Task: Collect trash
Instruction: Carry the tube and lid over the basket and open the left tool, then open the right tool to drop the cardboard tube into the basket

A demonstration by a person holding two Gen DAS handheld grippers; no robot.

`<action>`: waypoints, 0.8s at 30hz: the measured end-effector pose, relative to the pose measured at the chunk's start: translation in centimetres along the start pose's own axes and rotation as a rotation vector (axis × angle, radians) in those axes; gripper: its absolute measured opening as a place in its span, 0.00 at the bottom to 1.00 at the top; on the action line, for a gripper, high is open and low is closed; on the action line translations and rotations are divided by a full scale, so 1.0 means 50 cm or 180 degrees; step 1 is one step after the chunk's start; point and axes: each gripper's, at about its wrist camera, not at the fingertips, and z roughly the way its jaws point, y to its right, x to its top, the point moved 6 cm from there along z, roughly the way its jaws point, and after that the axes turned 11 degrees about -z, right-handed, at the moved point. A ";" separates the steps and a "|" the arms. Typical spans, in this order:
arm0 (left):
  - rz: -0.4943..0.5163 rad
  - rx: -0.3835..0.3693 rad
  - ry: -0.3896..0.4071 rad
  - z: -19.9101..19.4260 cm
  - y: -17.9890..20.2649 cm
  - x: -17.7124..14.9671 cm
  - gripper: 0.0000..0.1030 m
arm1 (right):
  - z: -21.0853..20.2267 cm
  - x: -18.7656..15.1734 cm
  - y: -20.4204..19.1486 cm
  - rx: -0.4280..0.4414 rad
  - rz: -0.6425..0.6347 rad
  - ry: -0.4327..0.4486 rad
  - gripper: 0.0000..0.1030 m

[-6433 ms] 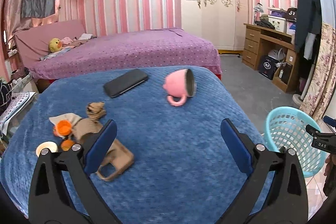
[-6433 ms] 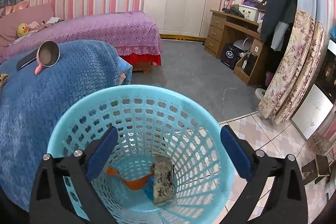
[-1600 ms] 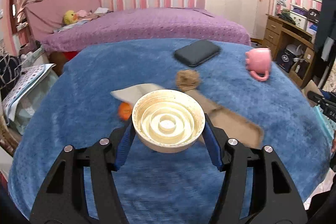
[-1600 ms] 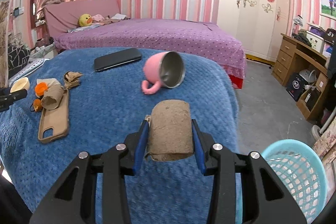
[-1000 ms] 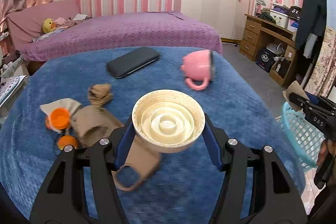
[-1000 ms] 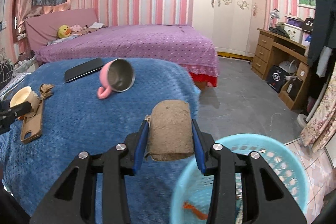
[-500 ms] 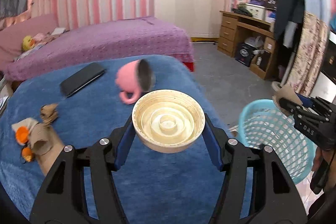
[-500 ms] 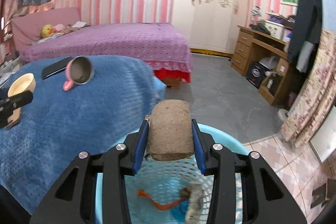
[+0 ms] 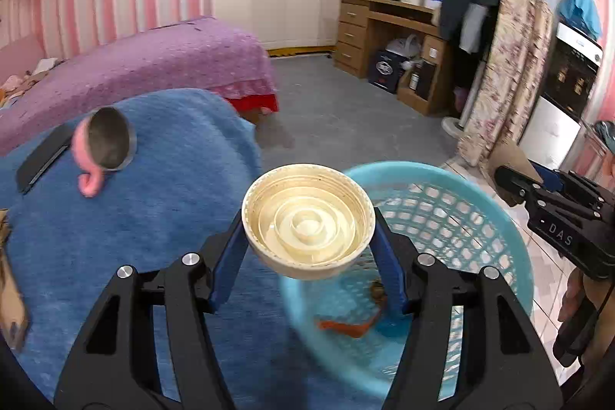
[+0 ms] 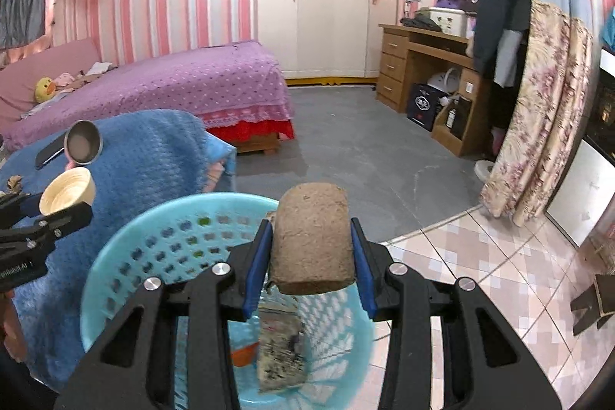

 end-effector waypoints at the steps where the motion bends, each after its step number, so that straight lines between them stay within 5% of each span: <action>1: 0.0028 -0.0015 -0.0016 0.006 0.010 -0.006 0.59 | -0.002 -0.004 0.007 -0.0005 0.0014 0.0005 0.39; 8: 0.0165 -0.0017 -0.0068 0.040 0.041 -0.018 0.59 | -0.008 -0.016 0.030 -0.0001 0.0116 0.0047 0.39; 12: 0.0155 0.0090 0.0001 0.032 0.015 -0.005 0.82 | 0.000 -0.017 0.014 0.0047 0.0069 0.0019 0.39; 24: 0.0046 0.0410 0.0195 -0.005 -0.077 0.041 0.92 | 0.012 -0.016 -0.016 0.0111 0.0027 -0.0001 0.39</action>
